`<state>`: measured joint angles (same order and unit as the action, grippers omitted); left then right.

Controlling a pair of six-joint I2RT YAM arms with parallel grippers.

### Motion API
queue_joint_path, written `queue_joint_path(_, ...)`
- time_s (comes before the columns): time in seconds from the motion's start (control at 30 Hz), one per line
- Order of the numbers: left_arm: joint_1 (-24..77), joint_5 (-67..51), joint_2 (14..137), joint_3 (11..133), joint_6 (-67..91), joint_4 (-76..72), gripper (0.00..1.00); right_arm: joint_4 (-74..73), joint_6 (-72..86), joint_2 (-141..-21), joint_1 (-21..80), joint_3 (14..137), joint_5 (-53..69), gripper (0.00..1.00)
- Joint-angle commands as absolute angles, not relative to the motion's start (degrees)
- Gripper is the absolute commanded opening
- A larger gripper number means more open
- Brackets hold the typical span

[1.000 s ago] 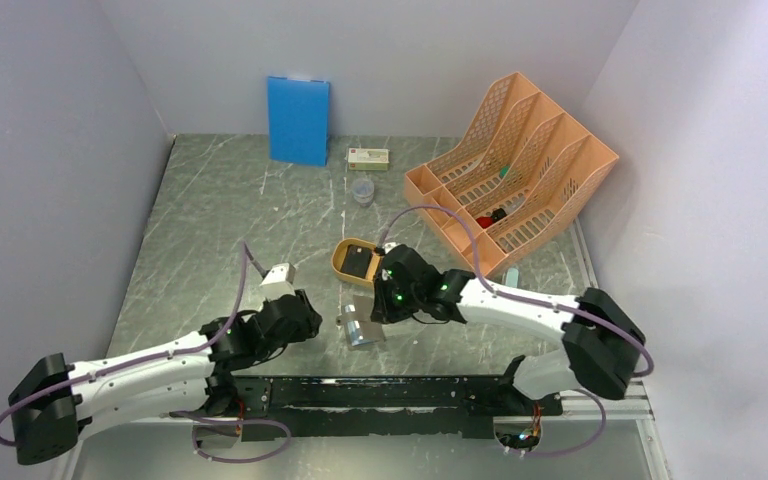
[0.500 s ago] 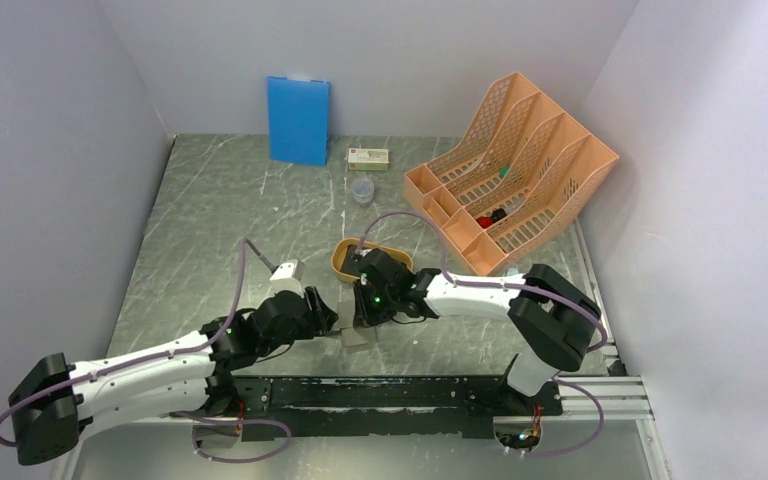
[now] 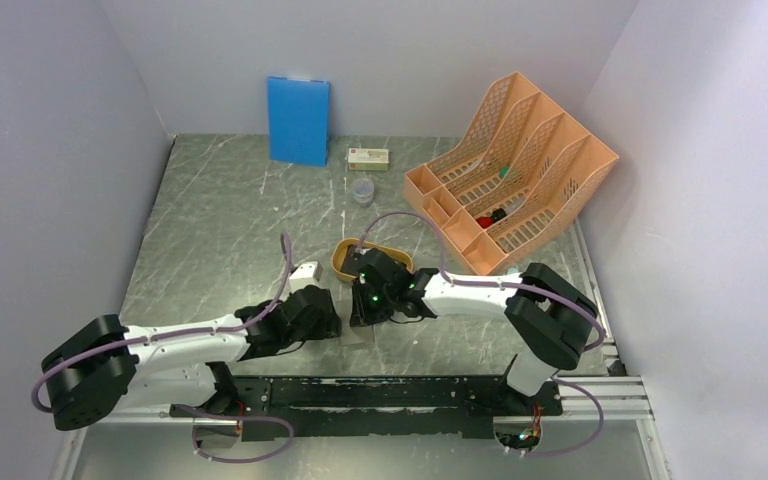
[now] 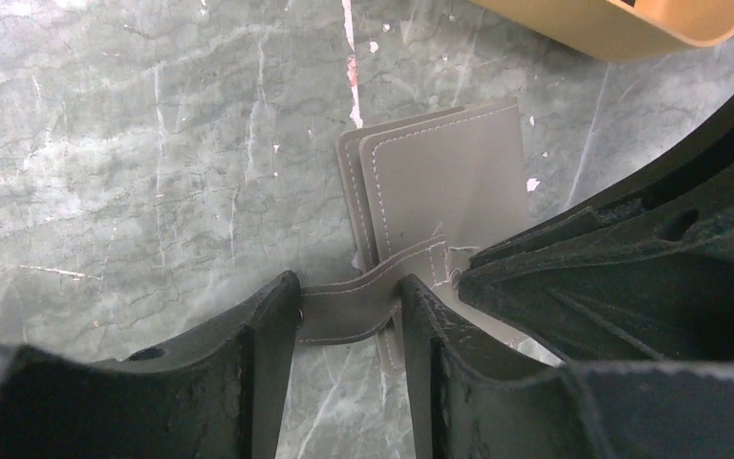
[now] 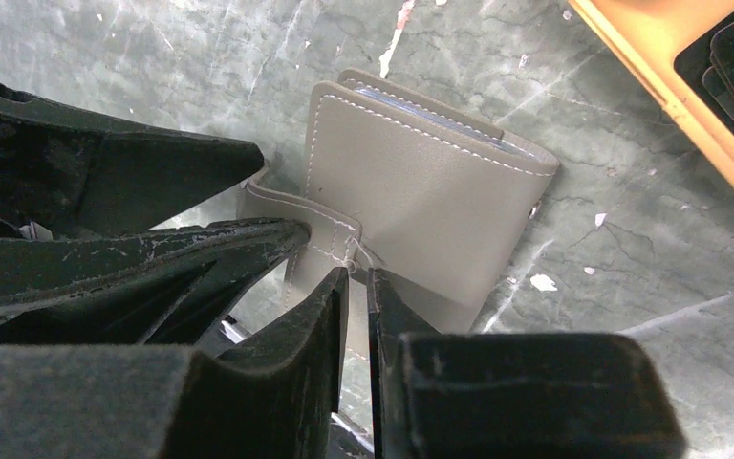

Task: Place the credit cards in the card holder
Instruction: Close the card holder at the center of the board, then close the card holder.

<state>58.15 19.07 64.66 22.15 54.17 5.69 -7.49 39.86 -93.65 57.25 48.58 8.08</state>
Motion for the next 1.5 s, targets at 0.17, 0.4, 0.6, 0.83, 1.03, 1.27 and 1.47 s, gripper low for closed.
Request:
queue_joint_path(0.17,57.44,21.85,66.73,22.11,55.26,8.12,0.29,-9.77,39.27,-93.73,58.09,48.70,7.00,0.19)
queue_joint_path(0.4,57.31,23.03,68.72,21.86,56.35,10.05,0.15,-11.34,39.14,-91.69,58.01,49.92,7.03,0.23)
queue_joint_path(0.6,57.22,23.99,69.16,21.18,57.65,10.70,0.10,-9.98,41.29,-85.57,57.60,46.09,6.37,0.34)
queue_joint_path(0.83,57.18,23.82,69.69,20.51,58.16,9.82,0.08,-1.87,46.42,-79.39,52.58,36.26,11.15,0.55)
queue_joint_path(1.03,57.19,23.51,70.03,20.09,58.59,9.14,0.08,10.20,52.21,-79.15,48.97,30.38,19.84,0.60)
queue_joint_path(1.27,57.13,23.21,70.20,19.89,59.62,8.79,0.08,17.92,58.88,-80.18,48.87,27.68,20.94,0.62)
queue_joint_path(1.47,57.13,22.54,70.38,19.51,60.36,7.92,0.08,24.07,64.54,-83.15,48.86,24.62,21.58,0.61)
